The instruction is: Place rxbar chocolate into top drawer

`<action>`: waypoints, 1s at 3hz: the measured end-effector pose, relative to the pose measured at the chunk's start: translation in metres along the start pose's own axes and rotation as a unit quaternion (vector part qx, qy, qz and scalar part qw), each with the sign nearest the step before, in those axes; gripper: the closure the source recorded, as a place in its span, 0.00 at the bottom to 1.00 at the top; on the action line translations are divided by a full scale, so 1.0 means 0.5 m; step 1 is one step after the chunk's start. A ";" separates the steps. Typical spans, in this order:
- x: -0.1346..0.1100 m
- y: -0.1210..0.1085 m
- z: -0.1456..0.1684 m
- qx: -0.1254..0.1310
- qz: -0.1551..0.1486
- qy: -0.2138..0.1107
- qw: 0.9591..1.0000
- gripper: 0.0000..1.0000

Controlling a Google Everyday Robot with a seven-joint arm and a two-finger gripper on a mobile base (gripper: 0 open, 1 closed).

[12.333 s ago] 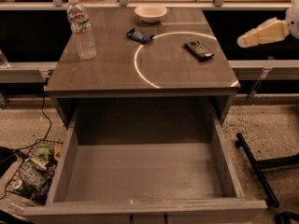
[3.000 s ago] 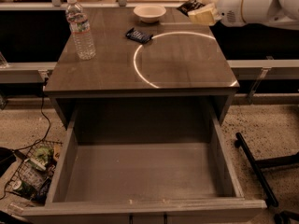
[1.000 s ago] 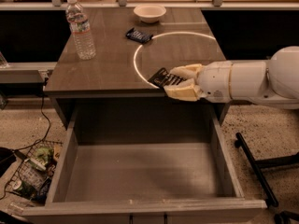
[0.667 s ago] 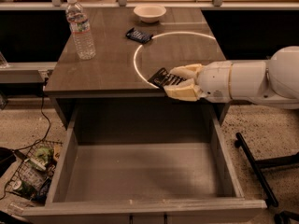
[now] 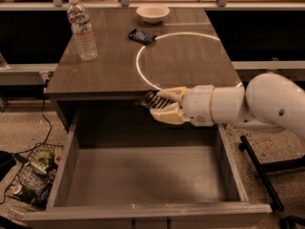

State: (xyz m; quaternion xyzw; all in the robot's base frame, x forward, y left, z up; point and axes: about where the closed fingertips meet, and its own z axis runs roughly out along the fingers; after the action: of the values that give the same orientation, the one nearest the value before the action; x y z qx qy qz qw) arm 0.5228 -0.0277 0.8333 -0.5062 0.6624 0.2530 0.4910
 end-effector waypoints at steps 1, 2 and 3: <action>0.046 0.089 0.079 -0.032 0.022 -0.026 0.999 1.00; 0.083 0.159 0.161 -0.070 0.032 -0.033 0.996 1.00; 0.113 0.224 0.236 -0.111 0.031 -0.021 0.993 1.00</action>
Offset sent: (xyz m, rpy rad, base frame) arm -0.0619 0.1358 -0.1327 0.1072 0.1487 0.2153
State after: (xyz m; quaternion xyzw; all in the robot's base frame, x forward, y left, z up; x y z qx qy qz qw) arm 0.4663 0.0871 0.7180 -0.5309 0.6352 0.3507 0.4379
